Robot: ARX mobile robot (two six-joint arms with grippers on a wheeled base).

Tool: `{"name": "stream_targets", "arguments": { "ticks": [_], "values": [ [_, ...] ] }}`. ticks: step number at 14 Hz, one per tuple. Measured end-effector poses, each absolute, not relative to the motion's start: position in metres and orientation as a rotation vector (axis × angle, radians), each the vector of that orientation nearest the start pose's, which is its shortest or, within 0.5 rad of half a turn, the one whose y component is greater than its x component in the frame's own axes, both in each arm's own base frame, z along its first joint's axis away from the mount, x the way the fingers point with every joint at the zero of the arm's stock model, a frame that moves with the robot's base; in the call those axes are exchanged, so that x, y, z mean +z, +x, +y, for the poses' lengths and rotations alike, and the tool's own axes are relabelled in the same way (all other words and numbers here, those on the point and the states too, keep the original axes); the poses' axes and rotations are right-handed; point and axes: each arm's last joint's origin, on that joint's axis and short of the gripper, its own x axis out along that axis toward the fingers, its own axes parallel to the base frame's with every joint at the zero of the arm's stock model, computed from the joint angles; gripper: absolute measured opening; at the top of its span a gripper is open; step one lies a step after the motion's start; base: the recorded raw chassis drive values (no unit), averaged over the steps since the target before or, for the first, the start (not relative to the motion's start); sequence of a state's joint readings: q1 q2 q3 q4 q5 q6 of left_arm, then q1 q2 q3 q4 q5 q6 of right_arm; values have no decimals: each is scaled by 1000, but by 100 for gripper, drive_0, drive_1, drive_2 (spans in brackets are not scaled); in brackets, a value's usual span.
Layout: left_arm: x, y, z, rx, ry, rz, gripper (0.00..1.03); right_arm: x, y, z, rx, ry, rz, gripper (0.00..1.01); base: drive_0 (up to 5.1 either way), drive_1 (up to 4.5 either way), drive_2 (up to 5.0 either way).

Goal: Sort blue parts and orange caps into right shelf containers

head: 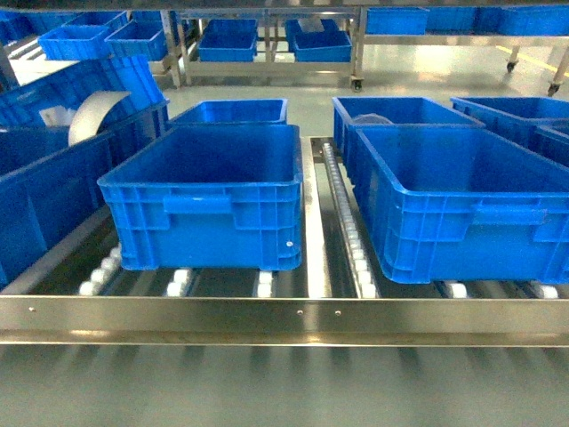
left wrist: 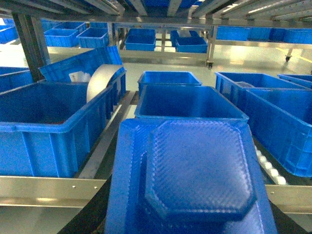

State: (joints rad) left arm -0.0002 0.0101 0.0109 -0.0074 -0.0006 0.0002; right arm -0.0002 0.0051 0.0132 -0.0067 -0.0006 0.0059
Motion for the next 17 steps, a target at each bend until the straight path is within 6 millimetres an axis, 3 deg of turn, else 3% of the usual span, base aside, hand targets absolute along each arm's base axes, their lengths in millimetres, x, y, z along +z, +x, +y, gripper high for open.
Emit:
{"name": "stream_targets", "arguments": {
  "ticks": [17],
  "values": [
    [166,98,0,0,0,6,43,167,97,0,0,6,-1,41,-494,247,247]
  ]
}}
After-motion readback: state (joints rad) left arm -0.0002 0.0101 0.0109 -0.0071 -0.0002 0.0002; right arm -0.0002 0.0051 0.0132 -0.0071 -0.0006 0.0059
